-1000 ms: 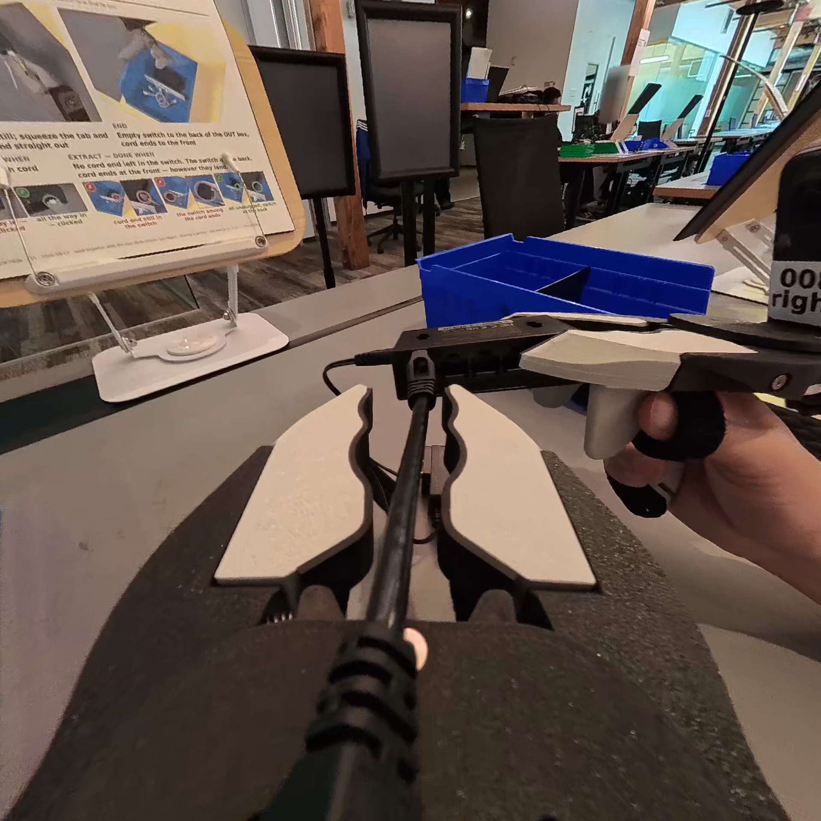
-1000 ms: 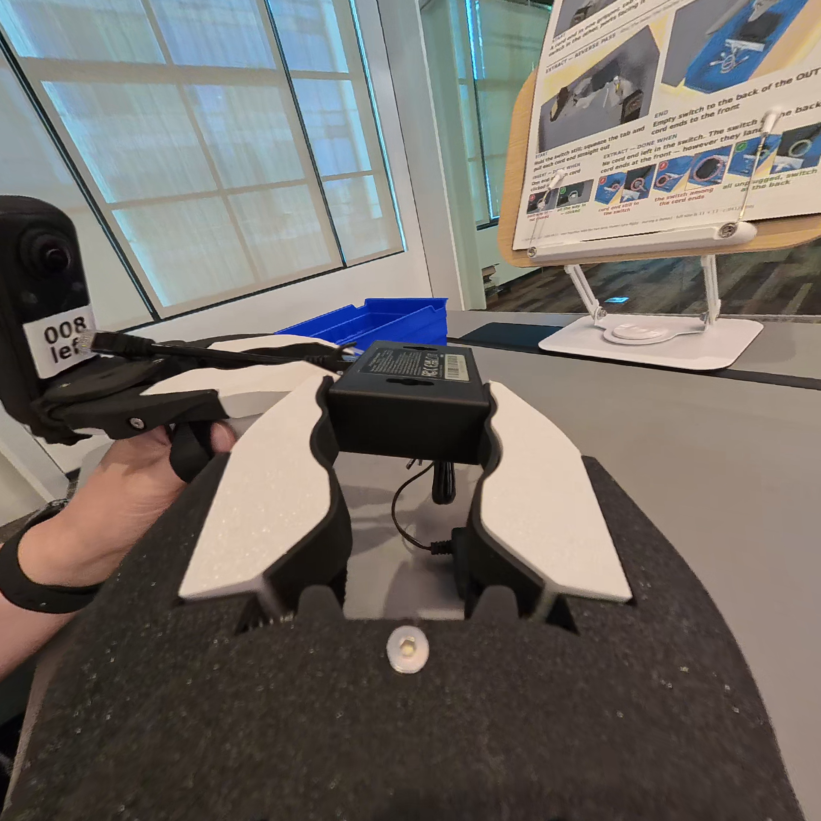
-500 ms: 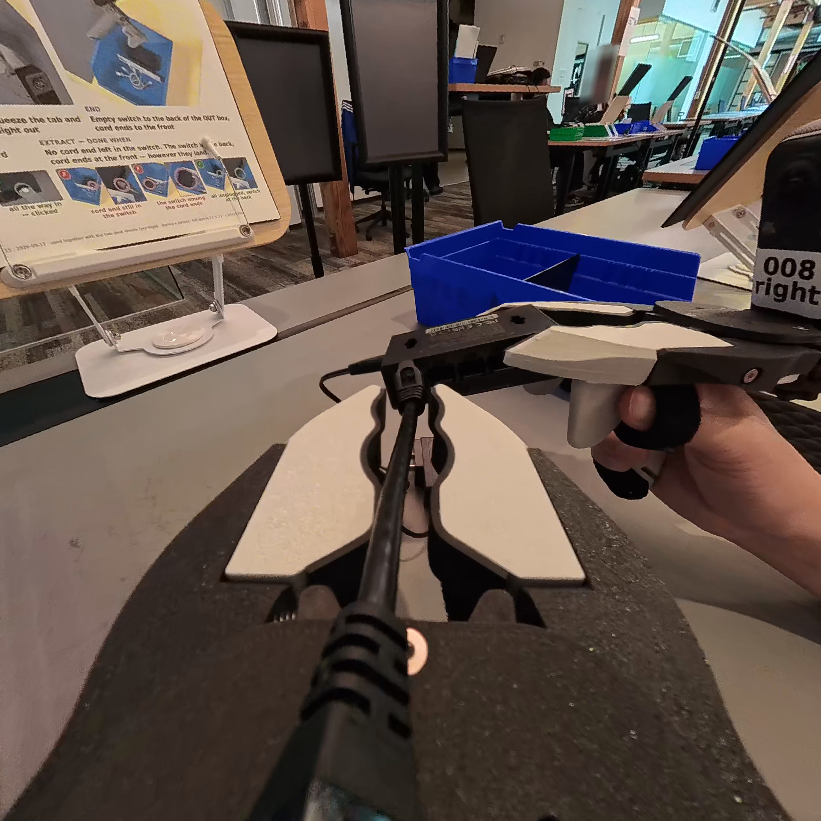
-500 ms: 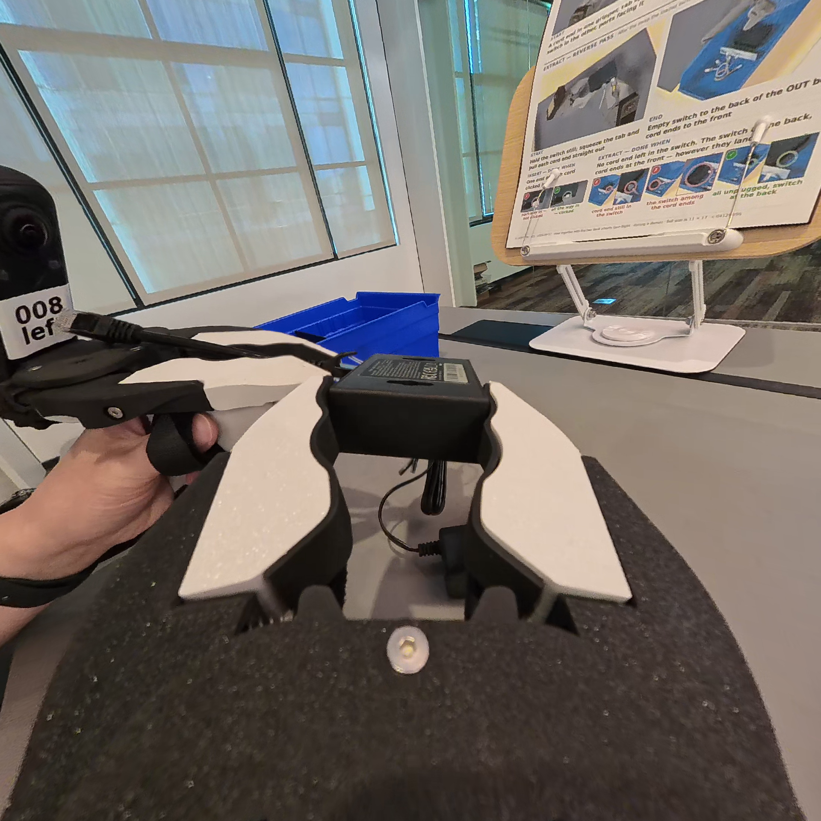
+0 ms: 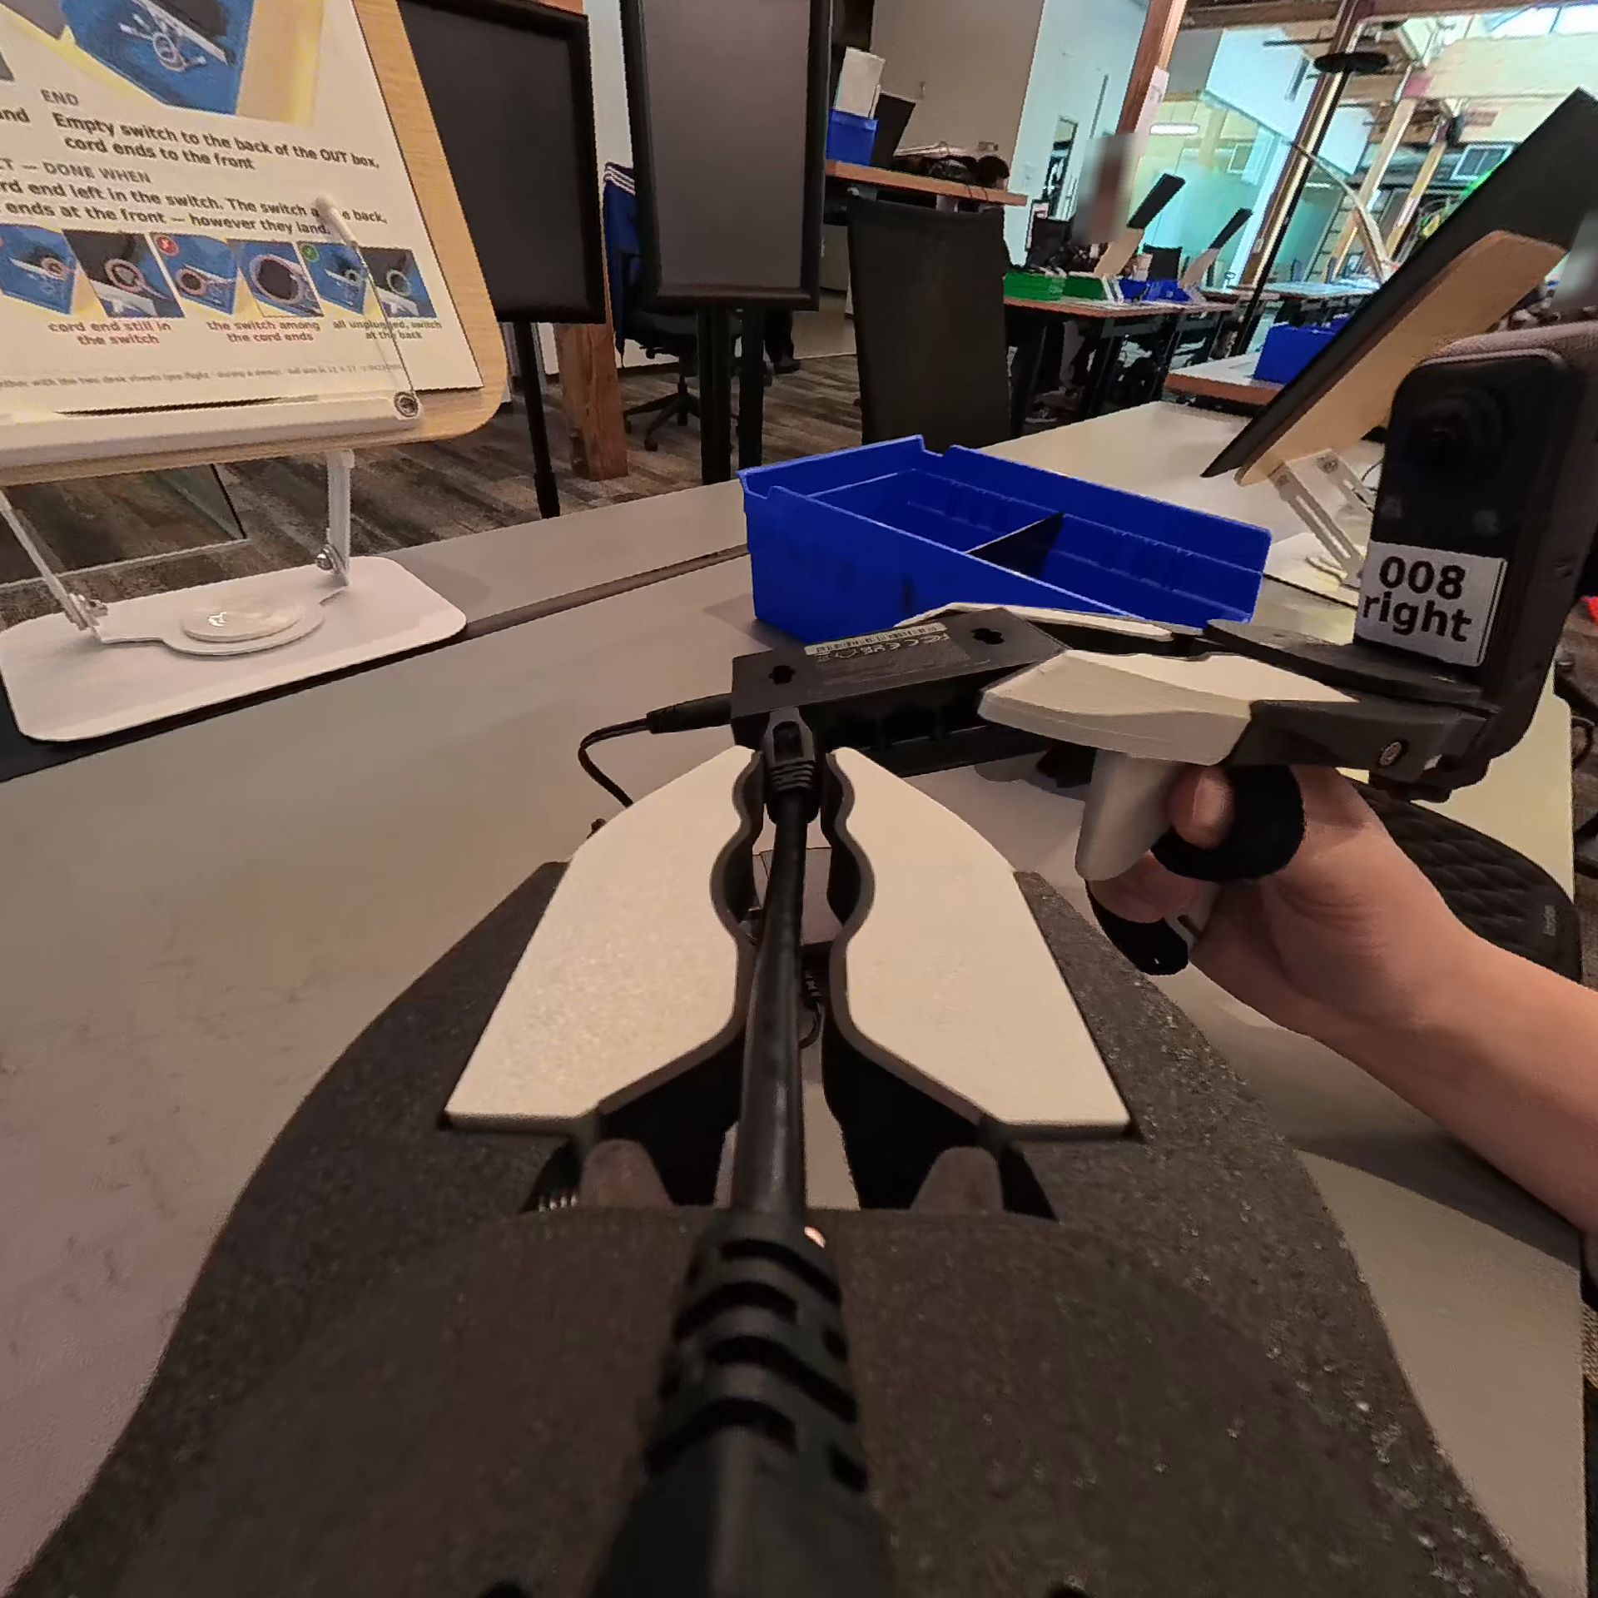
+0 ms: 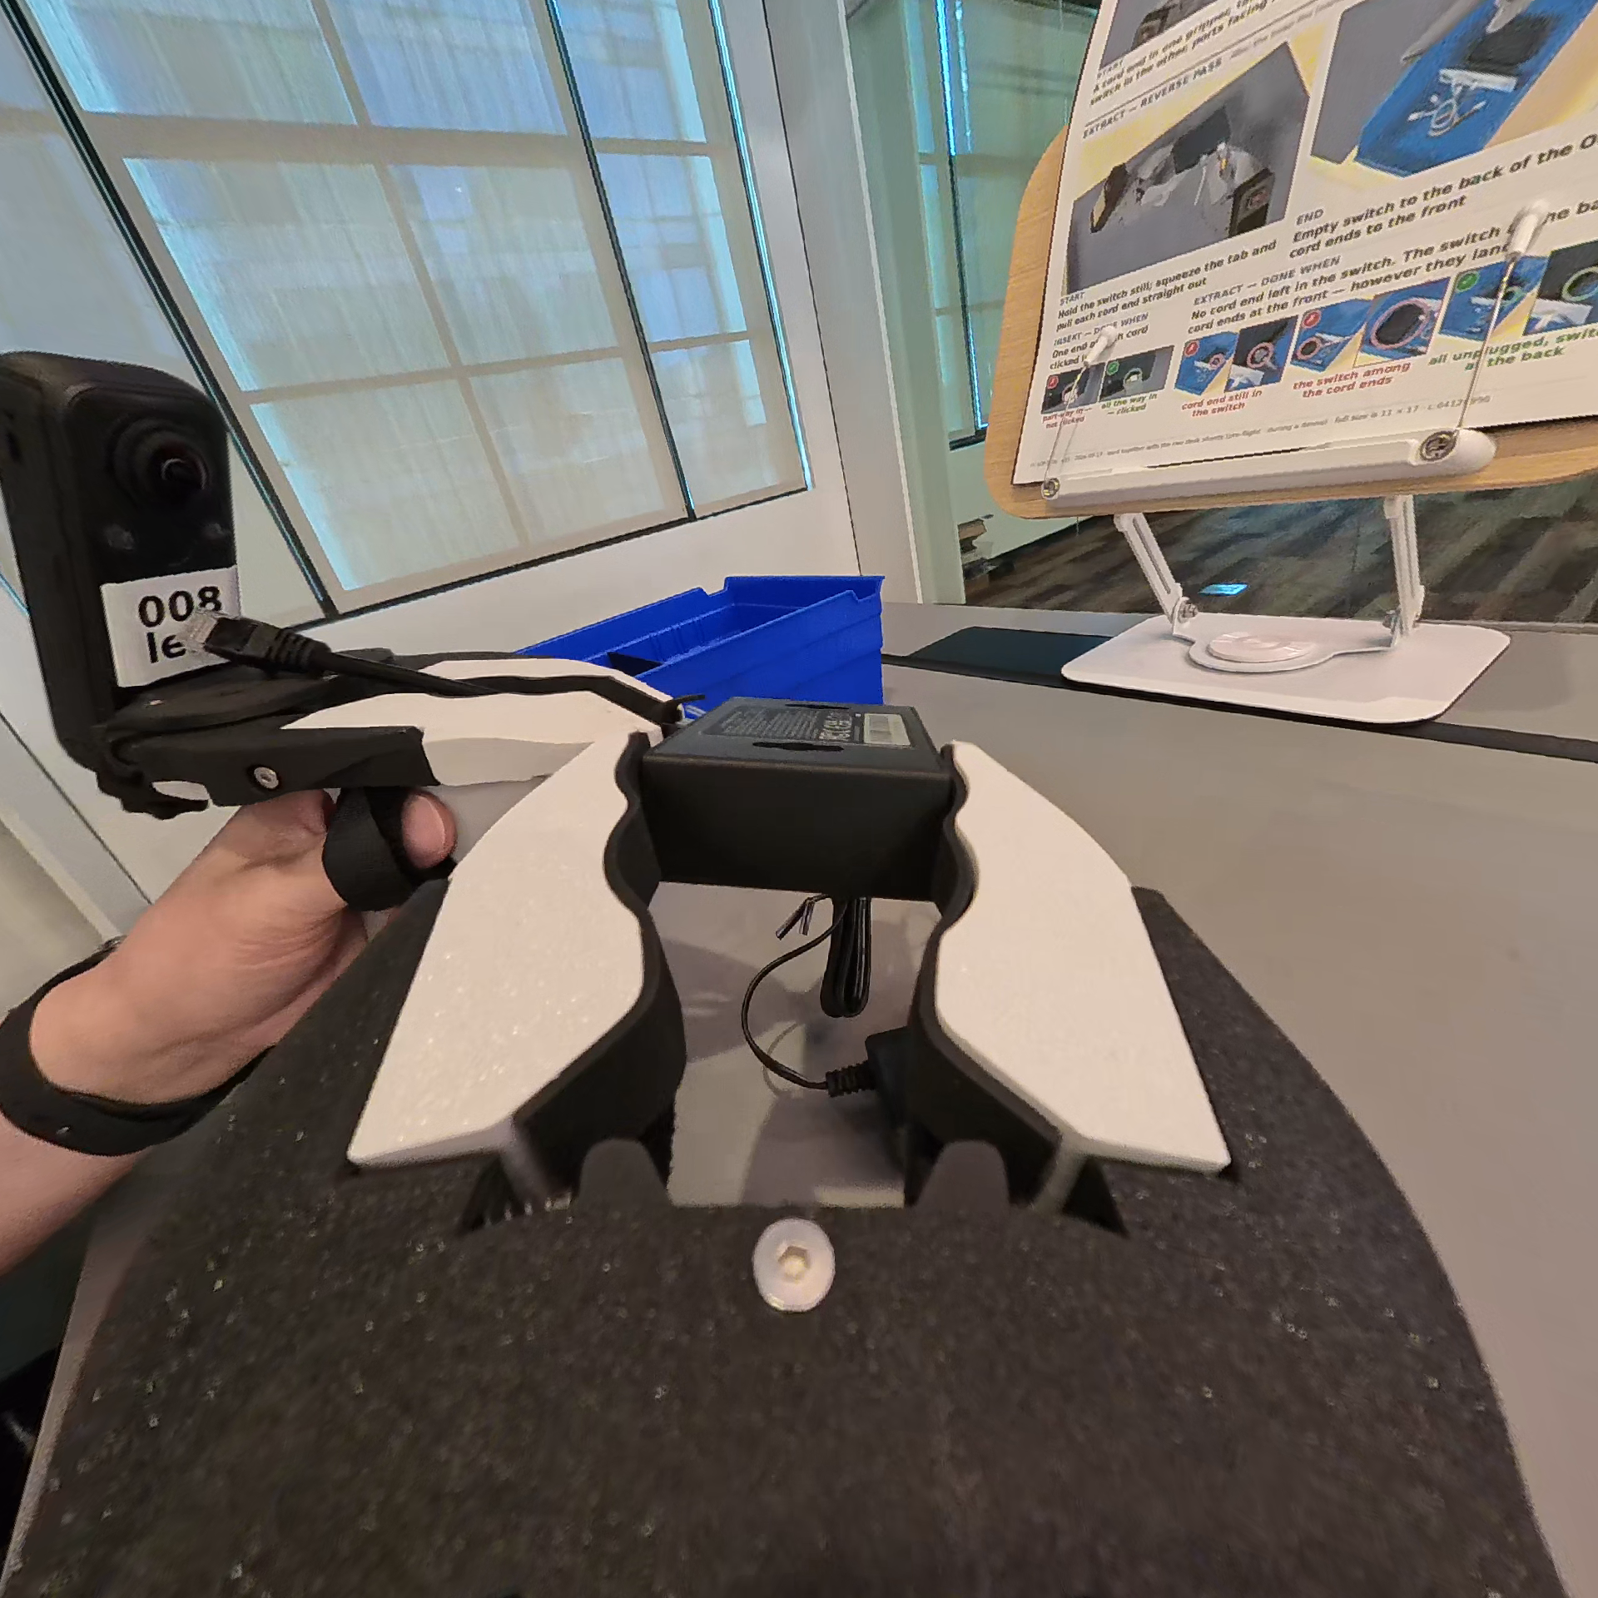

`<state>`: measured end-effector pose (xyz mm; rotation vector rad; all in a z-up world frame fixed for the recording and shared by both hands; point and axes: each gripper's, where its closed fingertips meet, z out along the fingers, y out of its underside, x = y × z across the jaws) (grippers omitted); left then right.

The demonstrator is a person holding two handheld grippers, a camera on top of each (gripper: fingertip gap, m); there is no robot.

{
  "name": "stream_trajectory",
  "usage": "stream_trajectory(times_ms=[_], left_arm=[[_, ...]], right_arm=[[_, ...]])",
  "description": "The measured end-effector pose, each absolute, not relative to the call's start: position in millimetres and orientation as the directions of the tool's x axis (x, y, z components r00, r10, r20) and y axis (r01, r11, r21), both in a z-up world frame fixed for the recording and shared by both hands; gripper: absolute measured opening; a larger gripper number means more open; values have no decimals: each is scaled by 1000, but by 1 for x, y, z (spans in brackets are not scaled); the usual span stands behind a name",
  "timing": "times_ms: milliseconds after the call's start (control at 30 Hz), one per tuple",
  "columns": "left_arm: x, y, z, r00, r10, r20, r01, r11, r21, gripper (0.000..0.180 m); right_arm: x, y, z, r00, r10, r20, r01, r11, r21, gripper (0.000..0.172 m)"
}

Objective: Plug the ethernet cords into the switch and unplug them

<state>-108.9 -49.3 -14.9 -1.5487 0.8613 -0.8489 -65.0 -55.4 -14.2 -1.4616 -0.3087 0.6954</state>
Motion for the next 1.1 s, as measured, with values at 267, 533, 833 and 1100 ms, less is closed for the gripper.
stream_trajectory(times_ms=[267,533,833,1100], left_arm=[[-110,-48,-17,506,-863,-9,-112,-56,-992,12],[-114,-51,-13,480,-876,-49,-102,0,-995,12],[-116,-46,-33,503,-854,-134,-216,26,-976,12],[-120,-40,-54,506,-862,-26,-209,-93,-974,11]], right_arm=[[-70,-56,-16,803,576,-153,-176,-15,-984,62],[-74,-59,-15,790,601,-120,-151,1,-989,62],[-76,-53,-43,747,616,-249,-181,-172,-968,62],[-82,-62,-68,692,612,-383,-200,-346,-917,63]])
